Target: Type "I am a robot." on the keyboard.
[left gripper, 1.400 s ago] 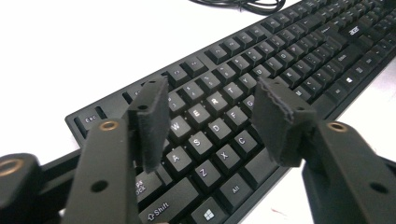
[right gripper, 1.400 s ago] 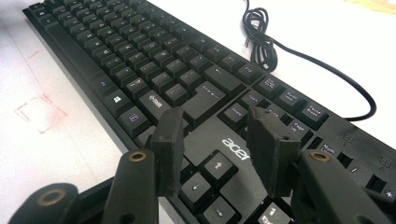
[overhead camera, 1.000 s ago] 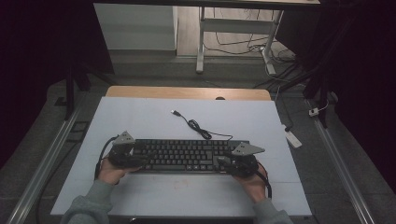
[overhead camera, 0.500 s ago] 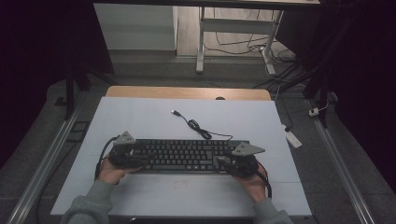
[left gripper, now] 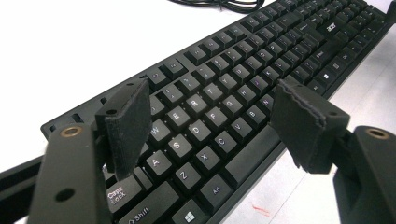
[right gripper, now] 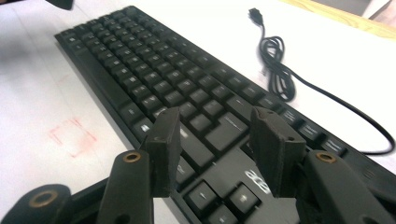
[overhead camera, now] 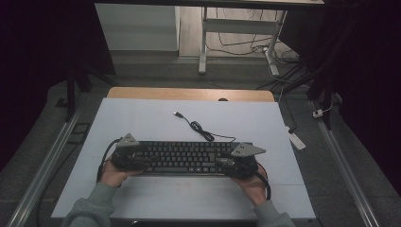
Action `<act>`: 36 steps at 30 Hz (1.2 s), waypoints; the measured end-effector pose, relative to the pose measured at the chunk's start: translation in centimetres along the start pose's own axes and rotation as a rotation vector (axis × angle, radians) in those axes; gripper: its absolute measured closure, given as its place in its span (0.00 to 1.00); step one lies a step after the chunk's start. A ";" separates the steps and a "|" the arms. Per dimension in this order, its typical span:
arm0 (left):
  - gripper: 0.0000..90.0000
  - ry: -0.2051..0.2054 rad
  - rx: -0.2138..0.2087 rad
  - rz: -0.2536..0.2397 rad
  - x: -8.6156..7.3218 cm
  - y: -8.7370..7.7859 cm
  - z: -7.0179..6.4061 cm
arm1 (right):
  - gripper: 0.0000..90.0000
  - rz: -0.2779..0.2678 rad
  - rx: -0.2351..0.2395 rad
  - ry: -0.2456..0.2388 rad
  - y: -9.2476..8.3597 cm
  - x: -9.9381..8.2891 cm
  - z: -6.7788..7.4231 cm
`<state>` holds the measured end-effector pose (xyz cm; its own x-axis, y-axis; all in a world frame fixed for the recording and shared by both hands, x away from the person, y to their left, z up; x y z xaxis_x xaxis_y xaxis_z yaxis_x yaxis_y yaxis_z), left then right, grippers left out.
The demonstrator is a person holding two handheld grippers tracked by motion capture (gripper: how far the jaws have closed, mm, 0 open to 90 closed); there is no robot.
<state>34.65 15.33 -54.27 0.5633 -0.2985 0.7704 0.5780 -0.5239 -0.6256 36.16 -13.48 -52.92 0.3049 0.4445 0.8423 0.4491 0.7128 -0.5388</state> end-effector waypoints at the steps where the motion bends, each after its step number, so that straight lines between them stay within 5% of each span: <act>1: 0.32 0.002 0.000 0.000 0.0 0.0 0.0 | 0.59 0.001 0.008 0.000 0.1 0.1 0.2; 16: 0.31 0.013 -0.007 0.010 0.0 0.2 -0.2 | 0.60 0.024 0.063 -0.050 2.0 1.5 2.4; 32: 0.31 0.028 -0.012 0.024 -0.2 0.4 -0.5 | 0.99 0.073 0.171 -0.106 4.7 2.4 4.8; 36: 0.31 0.026 -0.012 0.024 -0.2 0.4 -0.5 | 0.99 0.082 0.177 -0.110 5.6 2.8 5.2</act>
<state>34.49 14.77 -54.57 0.5613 -0.3319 0.7581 0.5574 -0.5255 -0.6428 35.15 -5.45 -53.51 0.2368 0.5541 0.7981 0.2692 0.7519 -0.6018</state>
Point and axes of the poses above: each handheld gripper's, and its own axes: y roughly forward along the jaws, x roughly out of its top, z roughly to its left, the point moved 8 cm from there along y, roughly forward along the jaws, and after that the axes turned 4 degrees about x, right-handed, at the moved point
